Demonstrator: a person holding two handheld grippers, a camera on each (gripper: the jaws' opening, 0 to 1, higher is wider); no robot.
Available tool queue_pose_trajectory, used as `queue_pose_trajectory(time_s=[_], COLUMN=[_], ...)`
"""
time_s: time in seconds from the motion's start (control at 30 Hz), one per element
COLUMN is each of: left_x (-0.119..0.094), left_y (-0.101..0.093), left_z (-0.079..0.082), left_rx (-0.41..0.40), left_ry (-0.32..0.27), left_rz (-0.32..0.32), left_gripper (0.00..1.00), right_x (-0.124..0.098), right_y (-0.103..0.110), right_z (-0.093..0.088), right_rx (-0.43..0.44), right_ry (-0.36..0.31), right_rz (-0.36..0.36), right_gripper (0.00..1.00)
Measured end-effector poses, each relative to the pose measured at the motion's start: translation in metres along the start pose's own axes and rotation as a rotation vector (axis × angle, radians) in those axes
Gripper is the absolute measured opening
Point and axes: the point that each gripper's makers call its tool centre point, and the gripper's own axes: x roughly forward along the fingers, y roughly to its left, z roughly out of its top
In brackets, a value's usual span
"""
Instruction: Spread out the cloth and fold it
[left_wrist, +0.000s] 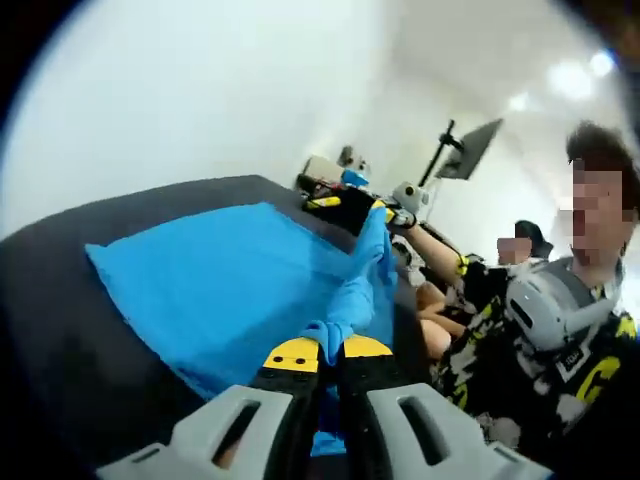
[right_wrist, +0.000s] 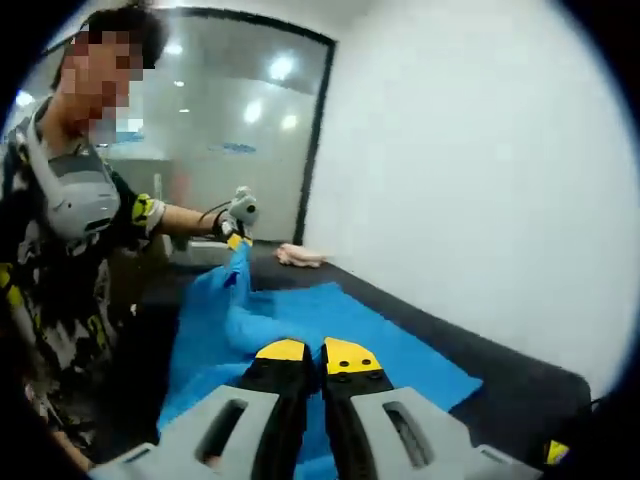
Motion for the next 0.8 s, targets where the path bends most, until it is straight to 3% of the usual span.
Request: queue_pose_trajectory(time_s=[0.1,0.13,0.17,0.2,0.27,0.37,0.43,0.5,0.53,0.6,0.63,0.67,0.7,0.77,0.8], left_x=[0.015,0.017,0.019,0.019,0.020,0.015,0.019,0.031,0.039,0.050,0.052,0.052,0.050,0.036,0.022], left_y=[0.043,0.054,0.063,0.068,0.079,0.123,0.150,0.179,0.197,0.216,0.219,0.216,0.210,0.214,0.221], left_z=[-0.003,-0.002,0.001,0.011,0.025,0.049,0.056,0.052,0.045,0.031,0.023,0.028,0.037,0.045,0.054], left_rx=[-0.049,-0.030,0.015,0.029,0.010,-0.010,-0.110,-0.149,-0.144,-0.085,-0.045,0.008,0.000,-0.007,0.042], left_ry=[0.019,0.020,0.016,0.002,-0.035,-0.103,-0.130,-0.121,-0.103,-0.061,-0.029,-0.063,-0.124,-0.173,-0.209], left_rz=[0.030,0.061,0.078,0.053,0.036,0.167,0.180,0.213,0.266,0.302,0.310,0.281,0.248,0.264,0.318], left_gripper=[0.02,0.02,0.02,0.02,0.02,0.02,0.02,0.02,0.02,0.03,0.03,0.04,0.05,0.12,0.18], right_x=[0.020,0.025,0.029,0.033,0.040,0.056,0.065,0.077,0.084,0.098,0.103,0.103,0.103,0.098,0.091], right_y=[-0.035,-0.044,-0.049,-0.059,-0.075,-0.109,-0.128,-0.153,-0.167,-0.175,-0.178,-0.184,-0.189,-0.195,-0.203], right_z=[-0.042,-0.050,-0.055,-0.056,-0.056,-0.063,-0.074,-0.093,-0.105,-0.120,-0.124,-0.126,-0.122,-0.119,-0.114], right_rx=[0.047,0.056,0.046,0.060,0.080,0.134,0.161,0.188,0.202,0.198,0.188,0.124,0.117,0.149,0.158], right_ry=[0.094,0.109,0.114,0.101,0.091,0.110,0.144,0.193,0.219,0.246,0.252,0.255,0.224,0.211,0.196], right_rz=[-0.055,-0.066,-0.061,-0.065,-0.074,-0.109,-0.143,-0.186,-0.223,-0.241,-0.247,-0.266,-0.283,-0.289,-0.319], right_gripper=[0.02,0.02,0.02,0.02,0.02,0.02,0.02,0.02,0.02,0.03,0.06,0.10,0.13,0.18,0.19])
